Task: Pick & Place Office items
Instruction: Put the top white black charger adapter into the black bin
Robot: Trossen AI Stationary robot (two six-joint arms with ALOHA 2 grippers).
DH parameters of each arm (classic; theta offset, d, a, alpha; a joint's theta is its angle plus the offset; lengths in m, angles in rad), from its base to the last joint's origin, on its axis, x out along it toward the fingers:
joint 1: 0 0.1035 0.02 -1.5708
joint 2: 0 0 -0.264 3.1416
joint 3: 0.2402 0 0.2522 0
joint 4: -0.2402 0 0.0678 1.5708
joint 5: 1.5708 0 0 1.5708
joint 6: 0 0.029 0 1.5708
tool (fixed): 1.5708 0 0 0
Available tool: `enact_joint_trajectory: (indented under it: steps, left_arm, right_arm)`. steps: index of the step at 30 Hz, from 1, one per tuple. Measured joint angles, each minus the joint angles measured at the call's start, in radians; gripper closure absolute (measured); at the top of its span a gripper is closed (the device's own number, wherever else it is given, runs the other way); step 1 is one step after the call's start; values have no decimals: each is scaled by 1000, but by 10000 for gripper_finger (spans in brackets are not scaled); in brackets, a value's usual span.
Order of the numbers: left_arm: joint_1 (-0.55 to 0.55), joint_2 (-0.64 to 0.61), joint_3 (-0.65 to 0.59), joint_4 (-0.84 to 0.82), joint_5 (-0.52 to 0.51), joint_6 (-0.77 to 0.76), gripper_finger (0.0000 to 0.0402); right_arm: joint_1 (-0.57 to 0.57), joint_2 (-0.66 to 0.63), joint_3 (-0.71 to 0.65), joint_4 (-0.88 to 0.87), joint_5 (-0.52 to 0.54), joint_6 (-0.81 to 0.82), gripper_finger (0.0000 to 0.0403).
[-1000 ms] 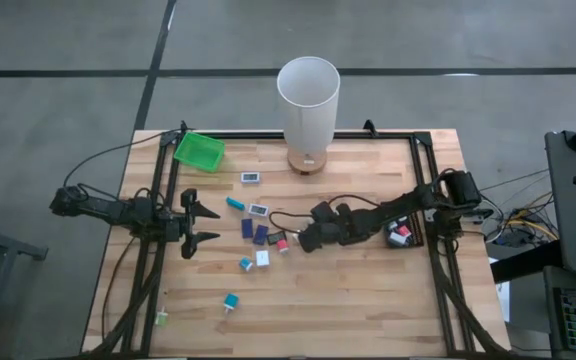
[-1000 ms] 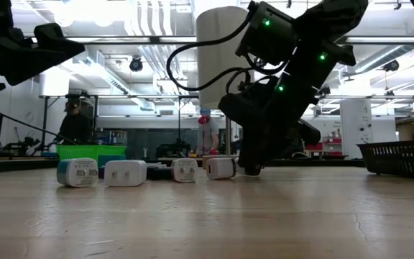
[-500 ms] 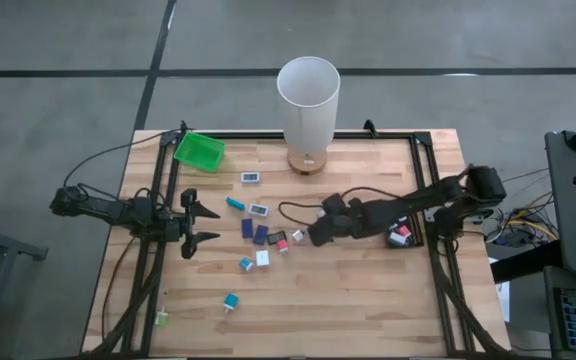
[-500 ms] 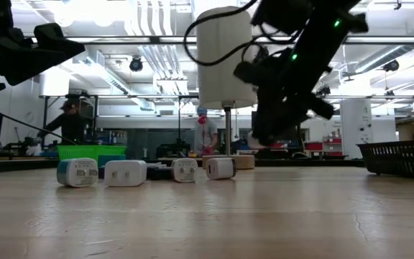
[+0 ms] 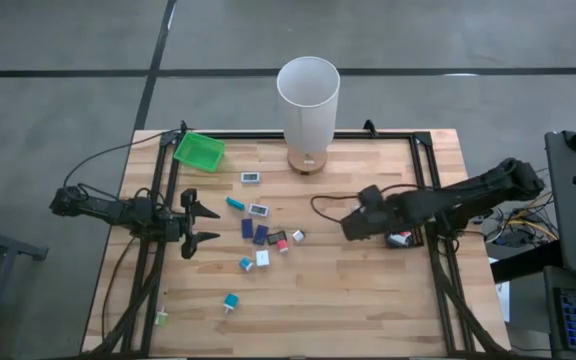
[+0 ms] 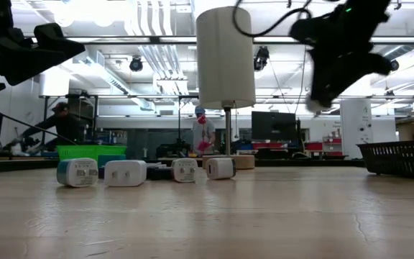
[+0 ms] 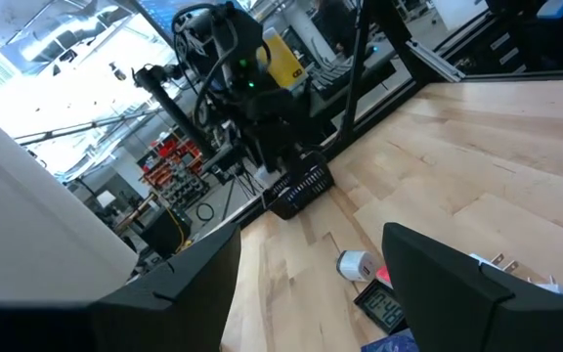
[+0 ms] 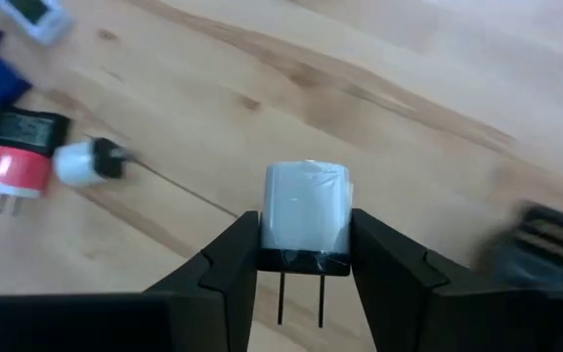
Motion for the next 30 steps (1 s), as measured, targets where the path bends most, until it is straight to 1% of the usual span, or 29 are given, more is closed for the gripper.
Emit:
enact_joint_trajectory:
  steps: [8,15,18,21,26,30]
  left_arm:
    - [0,0,0,0,0,0,145]
    - [0,0,0,0,0,0,145]
    - [0,0,0,0,0,0,145]
    - [0,0,0,0,0,0,145]
    - [0,0,0,0,0,0,145]
    - [0,0,0,0,0,0,145]
  right_arm:
    - [7,-105,0,-277,-37,196,267]
    - [7,-117,-28,-417,-87,337,268]
    - [7,-117,-80,-414,-116,381,268]
    - [7,-117,-148,-365,-135,418,268]
    - [7,-116,-258,-265,-126,429,268]
    - [7,-109,-310,-213,-96,454,268]
